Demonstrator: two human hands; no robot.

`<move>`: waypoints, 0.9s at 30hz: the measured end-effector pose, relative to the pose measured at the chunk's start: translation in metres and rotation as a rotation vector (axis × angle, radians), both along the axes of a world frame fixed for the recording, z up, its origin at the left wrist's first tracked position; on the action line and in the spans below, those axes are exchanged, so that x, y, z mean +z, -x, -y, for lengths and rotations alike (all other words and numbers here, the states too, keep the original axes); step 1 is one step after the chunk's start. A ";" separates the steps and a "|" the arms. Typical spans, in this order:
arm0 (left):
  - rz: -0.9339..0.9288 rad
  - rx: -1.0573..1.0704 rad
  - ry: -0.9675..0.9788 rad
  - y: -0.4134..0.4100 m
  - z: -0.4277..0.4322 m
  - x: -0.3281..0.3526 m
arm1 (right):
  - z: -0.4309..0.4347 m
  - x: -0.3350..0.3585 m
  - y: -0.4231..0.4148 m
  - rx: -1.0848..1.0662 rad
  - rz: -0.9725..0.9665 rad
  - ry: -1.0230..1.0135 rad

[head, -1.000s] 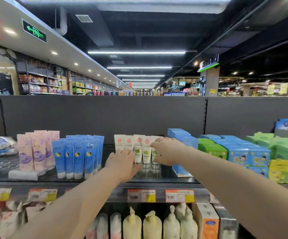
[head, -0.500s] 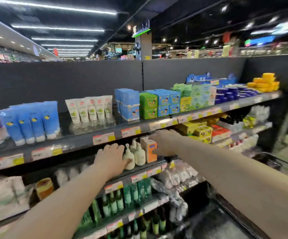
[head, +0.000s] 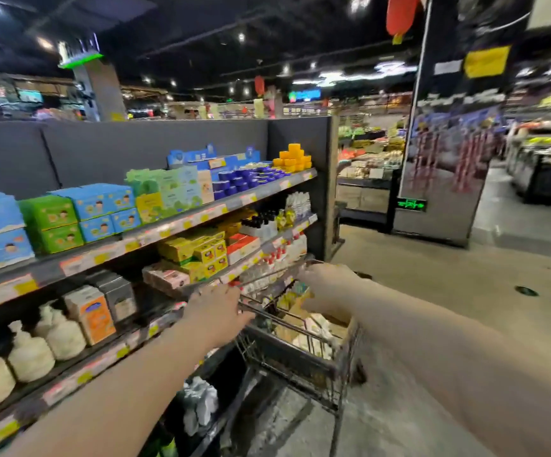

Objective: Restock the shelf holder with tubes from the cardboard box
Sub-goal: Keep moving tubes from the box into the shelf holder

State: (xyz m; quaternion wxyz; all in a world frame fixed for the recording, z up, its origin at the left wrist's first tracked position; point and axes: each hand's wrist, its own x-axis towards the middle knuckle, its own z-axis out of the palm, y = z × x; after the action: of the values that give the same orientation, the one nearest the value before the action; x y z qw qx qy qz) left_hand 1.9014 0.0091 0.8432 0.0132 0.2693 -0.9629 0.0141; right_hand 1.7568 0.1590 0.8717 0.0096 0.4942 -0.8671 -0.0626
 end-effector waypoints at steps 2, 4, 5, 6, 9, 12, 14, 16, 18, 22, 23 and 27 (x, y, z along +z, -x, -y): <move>0.006 -0.068 -0.019 0.049 -0.039 -0.004 | -0.049 -0.004 0.038 -0.071 0.025 -0.017; 0.023 -0.134 -0.041 0.100 -0.082 -0.010 | -0.105 -0.008 0.077 -0.150 0.034 -0.024; 0.027 -0.156 -0.056 0.124 -0.102 -0.014 | -0.132 -0.010 0.096 -0.193 0.028 -0.028; 0.029 -0.176 -0.075 0.147 -0.122 -0.018 | -0.158 -0.011 0.114 -0.236 0.023 -0.035; 0.053 -0.233 -0.111 0.207 -0.173 -0.033 | -0.222 -0.015 0.160 -0.327 0.033 -0.072; 0.072 -0.274 -0.126 0.253 -0.208 -0.044 | -0.258 -0.025 0.197 -0.368 0.058 -0.095; 0.084 -0.295 -0.108 0.277 -0.222 -0.048 | -0.270 -0.033 0.219 -0.375 0.073 -0.095; 0.107 -0.301 -0.087 0.298 -0.229 -0.052 | -0.272 -0.041 0.238 -0.368 0.100 -0.093; 0.126 -0.306 -0.078 0.318 -0.229 -0.060 | -0.270 -0.053 0.255 -0.356 0.132 -0.105; 0.167 -0.283 -0.102 0.361 -0.211 -0.084 | -0.254 -0.075 0.297 -0.325 0.168 -0.128; 0.170 -0.277 -0.109 0.374 -0.205 -0.090 | -0.248 -0.079 0.309 -0.316 0.167 -0.134; 0.186 -0.277 -0.151 0.430 -0.175 -0.116 | -0.213 -0.093 0.366 -0.273 0.156 -0.162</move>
State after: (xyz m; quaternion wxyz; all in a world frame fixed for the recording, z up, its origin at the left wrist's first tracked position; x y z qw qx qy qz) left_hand 1.4711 0.1841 0.7277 -0.0943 0.1320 -0.9861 -0.0356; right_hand 1.3904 0.3716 0.7783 -0.1063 0.3742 -0.9164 -0.0944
